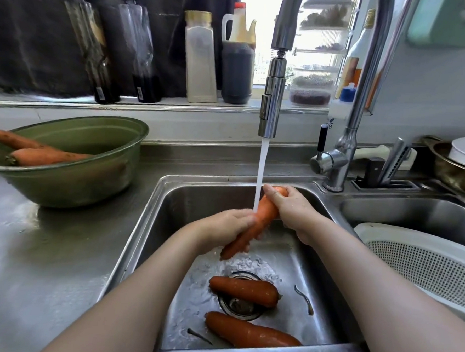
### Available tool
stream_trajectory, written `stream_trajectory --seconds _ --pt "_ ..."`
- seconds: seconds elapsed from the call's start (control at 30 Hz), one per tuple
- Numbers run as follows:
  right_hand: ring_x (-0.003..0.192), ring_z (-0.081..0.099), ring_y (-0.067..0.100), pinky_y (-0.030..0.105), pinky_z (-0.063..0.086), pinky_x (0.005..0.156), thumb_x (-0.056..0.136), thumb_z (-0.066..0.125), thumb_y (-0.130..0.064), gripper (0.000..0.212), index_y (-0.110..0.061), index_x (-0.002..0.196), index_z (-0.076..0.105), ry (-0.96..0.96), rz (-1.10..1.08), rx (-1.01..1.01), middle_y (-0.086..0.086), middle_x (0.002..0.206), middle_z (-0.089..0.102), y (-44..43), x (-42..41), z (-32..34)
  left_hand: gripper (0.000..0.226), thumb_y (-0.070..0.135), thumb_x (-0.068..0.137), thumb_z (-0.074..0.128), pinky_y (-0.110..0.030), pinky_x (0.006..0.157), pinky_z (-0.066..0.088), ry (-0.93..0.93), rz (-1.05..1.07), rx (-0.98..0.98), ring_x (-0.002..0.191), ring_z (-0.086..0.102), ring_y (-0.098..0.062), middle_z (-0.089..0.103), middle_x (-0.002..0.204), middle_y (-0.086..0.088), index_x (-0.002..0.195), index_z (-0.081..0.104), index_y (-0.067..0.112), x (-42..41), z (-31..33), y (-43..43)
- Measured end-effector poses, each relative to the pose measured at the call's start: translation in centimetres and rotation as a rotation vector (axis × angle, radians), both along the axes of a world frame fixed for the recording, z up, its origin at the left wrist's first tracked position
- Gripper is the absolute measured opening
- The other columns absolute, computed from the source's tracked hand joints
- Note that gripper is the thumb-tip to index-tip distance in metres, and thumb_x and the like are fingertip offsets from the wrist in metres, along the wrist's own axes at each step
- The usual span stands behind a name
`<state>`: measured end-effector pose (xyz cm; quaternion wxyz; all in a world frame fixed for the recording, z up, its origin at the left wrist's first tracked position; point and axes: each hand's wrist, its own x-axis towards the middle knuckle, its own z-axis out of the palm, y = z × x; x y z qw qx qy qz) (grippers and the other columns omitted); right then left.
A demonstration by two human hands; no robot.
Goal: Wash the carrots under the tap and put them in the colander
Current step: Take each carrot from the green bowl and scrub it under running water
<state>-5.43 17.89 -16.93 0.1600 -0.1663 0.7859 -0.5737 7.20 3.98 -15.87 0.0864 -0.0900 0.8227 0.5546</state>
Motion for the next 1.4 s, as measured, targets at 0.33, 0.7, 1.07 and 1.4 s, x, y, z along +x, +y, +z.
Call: stream_trajectory --seconds 0.33,0.7,1.07,1.4 --pt "0.074 0.071 0.018 0.022 0.058 0.060 0.095 0.065 -0.056 0.061 -0.018 0.137 0.043 -0.044 0.085 0.093 0.011 0.113 0.069 0.3 1.1 0.5 0.070 0.070 0.101 0.035 -0.033 0.062 0.048 0.023 0.132 -0.158 0.056 0.054 -0.020 0.066 0.077 -0.006 0.091 0.067 0.008 -0.6 -0.5 -0.1" --pt "0.045 0.055 0.016 0.030 0.051 0.043 0.091 0.072 -0.054 0.059 -0.021 0.128 0.041 -0.065 0.007 -0.035 0.017 0.085 0.065 0.1 1.7 1.0 0.048 0.049 0.109 0.038 -0.023 0.045 0.041 0.162 0.136 -0.142 0.047 0.051 -0.010 0.064 0.077 -0.003 0.086 0.066 0.018 -0.6 0.0 1.0" --pt "0.044 0.059 0.018 0.030 0.052 0.044 0.084 0.074 -0.062 0.077 -0.016 0.132 0.036 -0.064 -0.061 0.036 0.019 0.084 0.068 -0.2 1.7 1.1 0.028 0.034 0.112 0.034 -0.025 0.057 0.052 0.078 0.049 -0.083 0.063 0.060 -0.014 0.067 0.103 -0.006 0.128 0.055 0.026 -0.4 -0.6 0.1" --pt "0.046 0.052 0.014 0.029 0.048 0.043 0.093 0.072 -0.048 0.057 -0.011 0.131 0.048 -0.094 0.052 -0.019 0.015 0.082 0.064 0.2 1.4 0.9 0.032 0.031 0.113 0.036 -0.028 0.068 0.059 0.011 -0.026 0.098 0.069 0.068 -0.016 0.073 0.113 -0.010 0.137 0.056 0.021 0.0 -0.7 -0.5"
